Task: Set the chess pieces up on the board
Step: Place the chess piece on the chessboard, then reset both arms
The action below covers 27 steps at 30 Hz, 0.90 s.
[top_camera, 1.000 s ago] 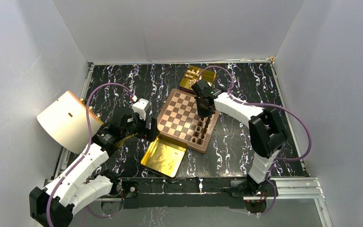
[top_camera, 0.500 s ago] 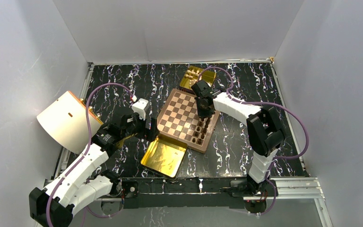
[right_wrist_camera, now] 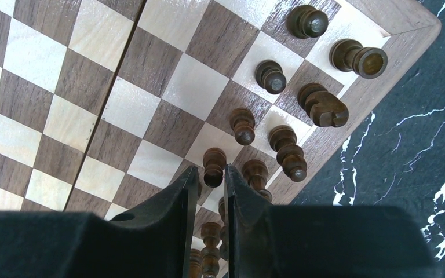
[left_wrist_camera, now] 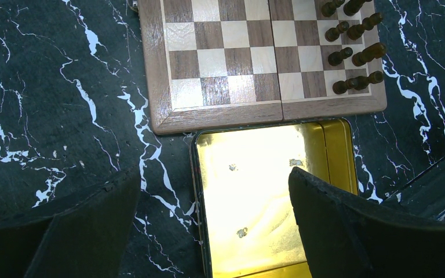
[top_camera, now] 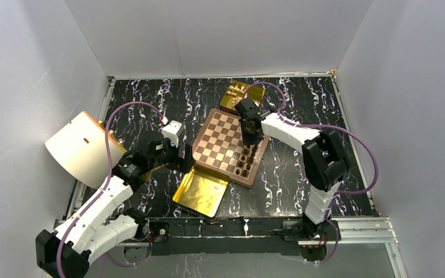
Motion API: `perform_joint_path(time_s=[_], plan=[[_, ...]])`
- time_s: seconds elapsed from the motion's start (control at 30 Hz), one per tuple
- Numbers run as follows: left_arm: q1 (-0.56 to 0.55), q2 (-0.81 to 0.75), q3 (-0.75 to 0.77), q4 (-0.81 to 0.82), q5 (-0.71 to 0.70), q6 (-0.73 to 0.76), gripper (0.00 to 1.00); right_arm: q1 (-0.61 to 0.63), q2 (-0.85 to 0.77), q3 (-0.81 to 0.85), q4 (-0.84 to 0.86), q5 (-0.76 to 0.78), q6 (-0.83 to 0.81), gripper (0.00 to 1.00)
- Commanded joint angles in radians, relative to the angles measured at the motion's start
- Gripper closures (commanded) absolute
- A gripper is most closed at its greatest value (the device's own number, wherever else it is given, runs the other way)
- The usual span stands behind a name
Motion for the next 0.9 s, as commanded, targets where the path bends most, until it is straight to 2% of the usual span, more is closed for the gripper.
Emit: perform_joint_path(time_s=[0.0, 0.2, 0.4, 0.57, 0.67, 0.8, 0.87], plan=[[0.004, -0.017, -0.001, 0.002, -0.007, 0.012, 0.05, -0.006, -0.017, 0.055, -0.017, 0.001, -0.003, 0.68], [0.004, -0.012, 0.014, 0.001, -0.008, -0.002, 0.05, -0.006, -0.049, 0.159, -0.093, 0.017, -0.018, 0.65], [0.004, 0.01, 0.096, -0.012, 0.022, -0.058, 0.05, -0.005, -0.147, 0.216, -0.128, -0.023, -0.018, 0.57], [0.004, 0.034, 0.21, -0.041, 0.039, -0.143, 0.05, -0.006, -0.297, 0.169, -0.098, -0.06, 0.0, 0.42], [0.004, 0.039, 0.279, -0.061, 0.027, -0.201, 0.04, -0.006, -0.41, 0.116, -0.075, -0.088, 0.009, 0.25], [0.004, 0.019, 0.32, -0.055, 0.028, -0.264, 0.04, -0.006, -0.554, 0.04, -0.054, -0.123, 0.019, 0.14], [0.004, 0.0, 0.335, -0.056, 0.02, -0.283, 0.04, -0.006, -0.624, -0.004, -0.044, -0.145, 0.028, 0.02]])
